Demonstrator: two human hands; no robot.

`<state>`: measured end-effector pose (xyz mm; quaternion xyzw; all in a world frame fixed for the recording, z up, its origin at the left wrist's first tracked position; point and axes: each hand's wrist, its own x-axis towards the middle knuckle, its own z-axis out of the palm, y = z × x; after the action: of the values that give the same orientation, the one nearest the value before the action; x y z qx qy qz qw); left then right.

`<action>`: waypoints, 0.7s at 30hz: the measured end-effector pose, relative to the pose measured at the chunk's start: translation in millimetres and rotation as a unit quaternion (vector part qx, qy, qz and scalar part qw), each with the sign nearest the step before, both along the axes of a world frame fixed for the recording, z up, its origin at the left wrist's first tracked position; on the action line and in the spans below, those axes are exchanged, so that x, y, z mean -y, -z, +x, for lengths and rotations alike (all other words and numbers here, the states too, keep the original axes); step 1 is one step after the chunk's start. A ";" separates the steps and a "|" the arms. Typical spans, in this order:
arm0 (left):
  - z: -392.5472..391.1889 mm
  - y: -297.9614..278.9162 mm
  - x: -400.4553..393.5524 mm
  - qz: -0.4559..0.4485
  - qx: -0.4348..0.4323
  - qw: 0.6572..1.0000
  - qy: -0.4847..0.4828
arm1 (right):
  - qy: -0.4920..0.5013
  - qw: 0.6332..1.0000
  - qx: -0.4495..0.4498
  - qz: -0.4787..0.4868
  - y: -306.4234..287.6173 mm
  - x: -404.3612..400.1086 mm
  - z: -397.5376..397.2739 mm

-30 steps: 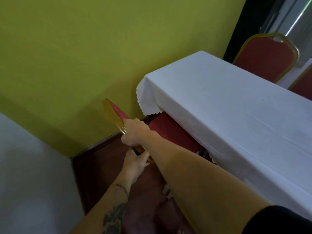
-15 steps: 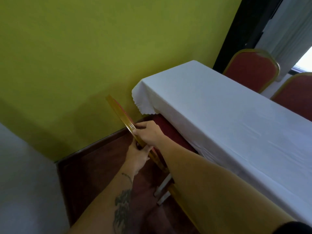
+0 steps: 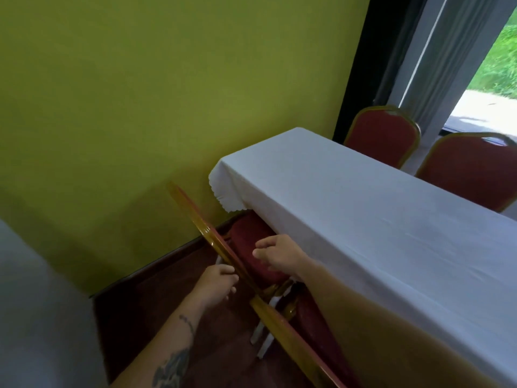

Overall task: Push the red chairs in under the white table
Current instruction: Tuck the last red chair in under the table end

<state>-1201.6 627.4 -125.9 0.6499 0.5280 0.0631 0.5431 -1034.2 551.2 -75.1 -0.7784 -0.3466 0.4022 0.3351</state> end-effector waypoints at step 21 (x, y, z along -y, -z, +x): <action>44.2 -35.7 196.6 0.131 -0.125 0.982 -0.059 | -0.223 0.970 -0.080 -0.054 -2.2 258.8 -0.3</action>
<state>-1157.4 430.9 -90.3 0.6858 0.6161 0.0817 0.3787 -1034.6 292.5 -72.9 -0.6636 -0.4611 0.5460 0.2211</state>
